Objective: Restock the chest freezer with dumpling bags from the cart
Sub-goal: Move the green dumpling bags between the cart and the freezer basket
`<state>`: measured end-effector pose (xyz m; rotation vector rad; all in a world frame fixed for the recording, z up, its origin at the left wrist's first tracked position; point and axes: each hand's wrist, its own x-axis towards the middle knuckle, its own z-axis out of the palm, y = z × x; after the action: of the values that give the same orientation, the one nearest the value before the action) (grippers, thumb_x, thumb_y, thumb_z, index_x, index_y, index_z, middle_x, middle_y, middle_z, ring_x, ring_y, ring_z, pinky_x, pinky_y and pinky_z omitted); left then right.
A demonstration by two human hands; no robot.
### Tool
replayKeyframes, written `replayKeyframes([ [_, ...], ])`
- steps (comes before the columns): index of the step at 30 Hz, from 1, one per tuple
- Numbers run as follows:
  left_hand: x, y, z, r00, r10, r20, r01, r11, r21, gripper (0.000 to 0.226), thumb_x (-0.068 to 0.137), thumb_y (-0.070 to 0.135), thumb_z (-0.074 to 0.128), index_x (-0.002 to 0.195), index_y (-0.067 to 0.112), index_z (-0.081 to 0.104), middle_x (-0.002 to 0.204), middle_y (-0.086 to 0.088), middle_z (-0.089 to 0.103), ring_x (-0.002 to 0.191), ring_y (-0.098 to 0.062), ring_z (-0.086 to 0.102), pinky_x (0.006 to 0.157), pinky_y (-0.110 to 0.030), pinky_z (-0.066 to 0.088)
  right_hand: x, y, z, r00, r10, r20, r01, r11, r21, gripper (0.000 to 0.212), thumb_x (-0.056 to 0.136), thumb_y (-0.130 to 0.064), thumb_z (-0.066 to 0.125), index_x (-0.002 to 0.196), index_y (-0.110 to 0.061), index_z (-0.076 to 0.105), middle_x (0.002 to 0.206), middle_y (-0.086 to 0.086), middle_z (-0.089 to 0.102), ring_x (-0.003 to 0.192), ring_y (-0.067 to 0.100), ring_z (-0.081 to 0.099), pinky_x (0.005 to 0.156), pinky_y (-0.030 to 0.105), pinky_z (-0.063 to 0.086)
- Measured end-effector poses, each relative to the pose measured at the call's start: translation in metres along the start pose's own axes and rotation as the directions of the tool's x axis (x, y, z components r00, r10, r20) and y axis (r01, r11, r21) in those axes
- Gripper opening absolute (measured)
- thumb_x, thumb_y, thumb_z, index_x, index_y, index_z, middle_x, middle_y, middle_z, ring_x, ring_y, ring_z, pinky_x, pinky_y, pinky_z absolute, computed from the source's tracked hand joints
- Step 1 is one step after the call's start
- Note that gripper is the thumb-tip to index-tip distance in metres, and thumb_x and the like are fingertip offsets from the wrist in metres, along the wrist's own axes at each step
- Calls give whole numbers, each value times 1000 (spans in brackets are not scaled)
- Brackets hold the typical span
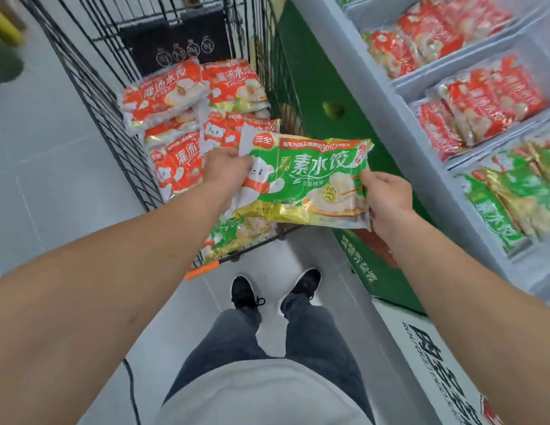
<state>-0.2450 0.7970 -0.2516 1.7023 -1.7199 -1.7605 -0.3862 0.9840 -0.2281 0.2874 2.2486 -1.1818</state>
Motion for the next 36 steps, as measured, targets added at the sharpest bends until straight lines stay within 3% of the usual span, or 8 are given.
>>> replayKeyframes([
  [4, -22, 47, 58, 992, 87, 91, -94, 993, 69, 5, 87, 15, 64, 84, 19, 63, 89, 2, 69, 76, -14, 65, 75, -32, 57, 13, -2, -70, 994, 15, -109, -4, 995, 101, 23, 90, -27, 68, 72, -14, 73, 89, 11, 75, 91, 33, 72, 84, 51, 59],
  [7, -34, 73, 108, 982, 122, 147, -135, 988, 80, 14, 84, 15, 65, 71, 19, 63, 86, -1, 72, 85, -25, 71, 82, -44, 61, 26, 1, -120, 982, 22, -185, 8, 987, 163, 30, 89, -26, 68, 97, 3, 69, 112, 28, 65, 108, 42, 63, 92, 60, 51],
  [10, -49, 96, 166, 964, 169, 206, -196, 973, 119, 17, 85, 14, 66, 69, 20, 64, 88, -2, 74, 85, -24, 72, 81, -44, 61, 44, 8, -173, 973, 33, -231, 15, 979, 203, 27, 92, -25, 66, 93, 1, 70, 85, 17, 68, 85, 31, 66, 84, 37, 52],
  [14, -68, 117, 246, 941, 212, 264, -263, 949, 172, 17, 86, 17, 66, 70, 23, 63, 83, 1, 70, 84, -22, 70, 80, -37, 60, 83, 27, -241, 961, 82, -264, -7, 962, 272, 25, 92, -27, 66, 75, -8, 67, 74, 6, 54, 62, 20, 44, 56, 32, 33],
  [19, -93, 140, 346, 911, 243, 332, -317, 930, 188, 17, 91, 14, 64, 75, 22, 65, 87, -3, 73, 75, -17, 70, 67, -30, 58, 127, 46, -320, 945, 122, -303, -10, 939, 345, 35, 89, -23, 68, 58, -19, 54, 65, 2, 53, 56, 16, 45, 54, 31, 35],
  [25, -100, 169, 437, 884, 261, 389, -380, 884, 272, 21, 88, 16, 65, 68, 16, 58, 76, -6, 66, 90, -32, 70, 84, -50, 58, 166, 52, -387, 940, 176, -290, -34, 899, 436, 9, 92, -20, 63, 84, -16, 60, 78, 10, 55, 43, 9, 48, 34, 16, 31],
  [28, -95, 185, 475, 855, 289, 430, -438, 846, 303, 16, 89, 20, 63, 87, 4, 68, 95, -22, 72, 83, -31, 70, 80, -54, 58, 189, 51, -407, 930, 211, -303, -49, 883, 466, 11, 94, -18, 61, 96, -10, 69, 81, 2, 62, 37, 2, 49, 33, 13, 32],
  [36, -44, 233, 599, 821, 227, 525, -428, 852, 301, 27, 90, 22, 69, 112, 7, 67, 100, -7, 72, 84, -21, 67, 76, -29, 55, 271, 22, -449, 876, 285, -390, -41, 849, 527, 5, 92, -3, 61, 92, -3, 66, 76, 7, 58, 30, -4, 43, 33, 11, 34],
])
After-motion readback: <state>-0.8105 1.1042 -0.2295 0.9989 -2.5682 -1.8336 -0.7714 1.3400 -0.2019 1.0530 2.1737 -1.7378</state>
